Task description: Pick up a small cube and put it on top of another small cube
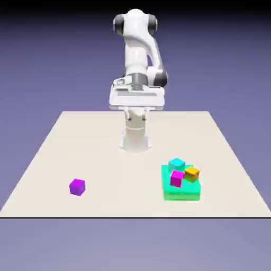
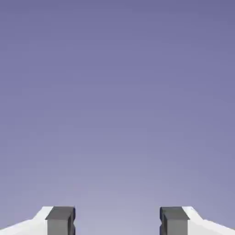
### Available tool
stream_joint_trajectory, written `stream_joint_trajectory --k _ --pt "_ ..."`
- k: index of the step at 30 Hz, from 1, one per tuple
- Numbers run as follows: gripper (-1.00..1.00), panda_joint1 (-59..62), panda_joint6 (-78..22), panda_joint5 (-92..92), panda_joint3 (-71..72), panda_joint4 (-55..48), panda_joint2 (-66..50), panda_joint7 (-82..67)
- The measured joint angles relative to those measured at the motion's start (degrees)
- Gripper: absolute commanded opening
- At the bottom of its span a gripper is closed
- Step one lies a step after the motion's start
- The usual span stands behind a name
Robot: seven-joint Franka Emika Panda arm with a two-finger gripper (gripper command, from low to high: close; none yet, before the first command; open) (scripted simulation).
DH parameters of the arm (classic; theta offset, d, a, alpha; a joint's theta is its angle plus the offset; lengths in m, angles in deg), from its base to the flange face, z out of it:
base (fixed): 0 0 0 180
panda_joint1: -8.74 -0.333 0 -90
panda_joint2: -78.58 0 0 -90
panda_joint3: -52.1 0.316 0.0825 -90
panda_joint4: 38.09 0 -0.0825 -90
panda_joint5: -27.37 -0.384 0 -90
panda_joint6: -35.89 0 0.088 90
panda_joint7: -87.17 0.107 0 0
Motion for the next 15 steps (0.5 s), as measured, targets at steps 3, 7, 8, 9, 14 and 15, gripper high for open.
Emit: stream_joint_trajectory --k 3,7,8,9,14,15 --pt "0.00 0.71 -2.60 -1.94 -3.36 -2.50 -6.23 -2.92" --pt "0.00 1.67 -6.07 -4.52 -7.84 -5.83 -14.54 -6.81" --pt "0.00 1.90 -6.94 -5.16 -8.96 -6.66 -16.61 -7.78" --pt "0.00 2.14 -7.81 -5.81 -10.09 -7.49 -18.69 -8.75" --pt "0.00 3.54 -12.15 -9.04 -15.69 -11.66 -29.07 -13.62" --pt "0.00 3.41 -13.02 -9.68 -16.81 -12.49 -31.15 -14.59"
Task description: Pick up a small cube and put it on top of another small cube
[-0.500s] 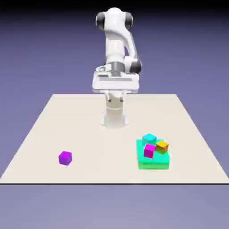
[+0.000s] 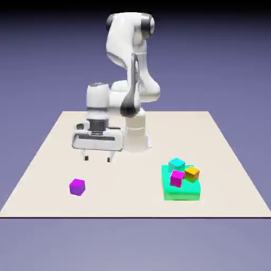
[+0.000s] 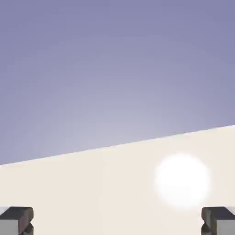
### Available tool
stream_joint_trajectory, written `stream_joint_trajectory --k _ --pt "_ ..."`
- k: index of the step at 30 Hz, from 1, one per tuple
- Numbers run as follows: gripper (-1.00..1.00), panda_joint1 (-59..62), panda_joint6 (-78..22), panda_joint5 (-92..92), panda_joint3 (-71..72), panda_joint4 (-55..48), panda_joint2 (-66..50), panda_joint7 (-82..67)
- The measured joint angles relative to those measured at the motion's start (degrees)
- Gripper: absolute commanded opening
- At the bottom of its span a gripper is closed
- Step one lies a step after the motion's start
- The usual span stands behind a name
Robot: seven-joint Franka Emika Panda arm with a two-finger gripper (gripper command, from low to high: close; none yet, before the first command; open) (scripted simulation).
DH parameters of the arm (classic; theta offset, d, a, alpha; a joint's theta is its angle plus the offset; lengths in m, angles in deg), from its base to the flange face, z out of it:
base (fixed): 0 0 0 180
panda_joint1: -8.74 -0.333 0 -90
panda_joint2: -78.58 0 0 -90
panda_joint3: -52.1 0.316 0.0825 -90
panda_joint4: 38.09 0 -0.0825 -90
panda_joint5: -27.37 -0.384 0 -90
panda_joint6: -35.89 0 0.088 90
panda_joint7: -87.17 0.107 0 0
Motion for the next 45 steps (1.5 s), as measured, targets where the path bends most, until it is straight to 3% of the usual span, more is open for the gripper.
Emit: stream_joint_trajectory --k 9,14,15,24,40,42,45 --pt "0.00 1.83 -6.10 -4.54 -7.88 -5.85 -14.60 -6.84" --pt "0.00 8.98 1.73 -12.97 1.07 -8.28 -24.97 -13.12" --pt "-1.00 9.51 2.31 -13.59 1.74 -8.46 -25.74 -13.59" --pt "-1.00 1.84 -6.13 -4.56 -7.87 -5.85 -14.59 -6.85" --pt "-1.00 -32.42 -23.89 11.99 11.68 -7.01 4.58 -23.93" --pt "-1.00 -31.59 -23.93 12.03 11.73 -7.02 4.62 -23.97" --pt "-1.00 -31.16 -16.47 11.21 11.99 -5.47 -1.32 -24.57"
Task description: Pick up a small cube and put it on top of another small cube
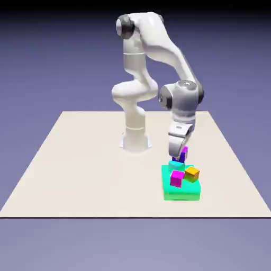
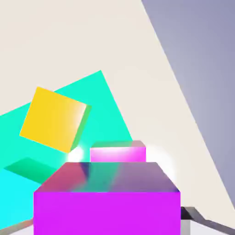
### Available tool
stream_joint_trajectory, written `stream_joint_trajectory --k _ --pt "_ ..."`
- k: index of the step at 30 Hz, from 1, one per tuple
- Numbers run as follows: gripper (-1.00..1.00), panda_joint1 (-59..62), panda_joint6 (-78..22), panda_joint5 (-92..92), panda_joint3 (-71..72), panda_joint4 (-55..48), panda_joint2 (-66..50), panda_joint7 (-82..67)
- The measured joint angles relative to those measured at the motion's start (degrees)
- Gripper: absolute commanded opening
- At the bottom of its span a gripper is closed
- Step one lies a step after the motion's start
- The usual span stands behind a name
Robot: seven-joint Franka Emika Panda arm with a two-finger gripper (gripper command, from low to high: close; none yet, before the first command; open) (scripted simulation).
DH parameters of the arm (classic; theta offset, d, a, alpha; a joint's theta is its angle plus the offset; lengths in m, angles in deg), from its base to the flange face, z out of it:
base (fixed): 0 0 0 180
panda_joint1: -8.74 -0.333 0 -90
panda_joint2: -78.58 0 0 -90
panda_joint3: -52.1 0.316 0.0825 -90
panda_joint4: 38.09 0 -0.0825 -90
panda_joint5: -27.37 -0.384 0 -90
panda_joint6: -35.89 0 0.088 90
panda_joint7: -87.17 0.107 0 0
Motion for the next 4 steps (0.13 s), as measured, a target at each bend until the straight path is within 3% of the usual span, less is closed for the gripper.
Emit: stream_joint_trajectory --k 1,2,4 --pt "-1.00 0.01 2.49 -0.27 0.05 0.52 -1.98 -0.20" --pt "1.00 0.06 3.45 -0.38 0.07 0.72 -2.75 -0.27" --pt "1.00 0.04 3.49 -0.32 0.04 0.72 -2.75 -0.23"
